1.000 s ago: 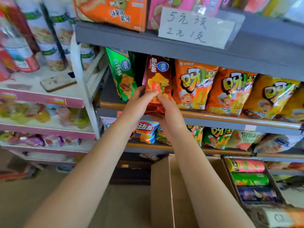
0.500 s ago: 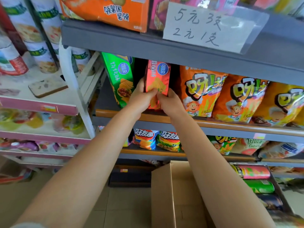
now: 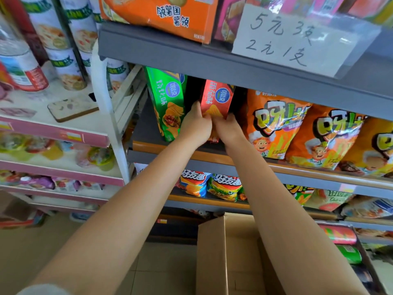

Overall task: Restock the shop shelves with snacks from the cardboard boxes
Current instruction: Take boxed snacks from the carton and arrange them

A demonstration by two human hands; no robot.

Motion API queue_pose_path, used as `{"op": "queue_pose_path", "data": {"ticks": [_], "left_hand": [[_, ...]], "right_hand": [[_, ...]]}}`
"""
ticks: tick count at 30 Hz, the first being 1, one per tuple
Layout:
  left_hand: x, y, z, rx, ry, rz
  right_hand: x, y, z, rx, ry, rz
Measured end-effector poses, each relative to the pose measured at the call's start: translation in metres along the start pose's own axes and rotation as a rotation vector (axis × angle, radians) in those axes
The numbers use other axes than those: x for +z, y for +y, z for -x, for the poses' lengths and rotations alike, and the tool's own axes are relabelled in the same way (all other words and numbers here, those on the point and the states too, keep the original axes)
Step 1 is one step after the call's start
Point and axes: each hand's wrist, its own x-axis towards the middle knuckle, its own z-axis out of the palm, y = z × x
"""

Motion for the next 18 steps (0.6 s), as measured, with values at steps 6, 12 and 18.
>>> {"op": "queue_pose_path", "data": {"ticks": [6, 12, 18], "left_hand": [[-0.035, -0.028, 0.041, 0.23, 0.72, -0.031], [-0.048, -0.036, -0.011, -0.033, 0.428, 0.137], [-0.069, -0.047, -0.027, -0.012, 0.187, 0.021]], "right_hand": [[0.002, -0.002, 0.007, -0.01, 0.075, -0.131], [0.014, -0.005, 0.006, 0.024, 0.123, -0.192], [0.019, -0.001, 0.005, 0.017, 0.105, -0.194]]}}
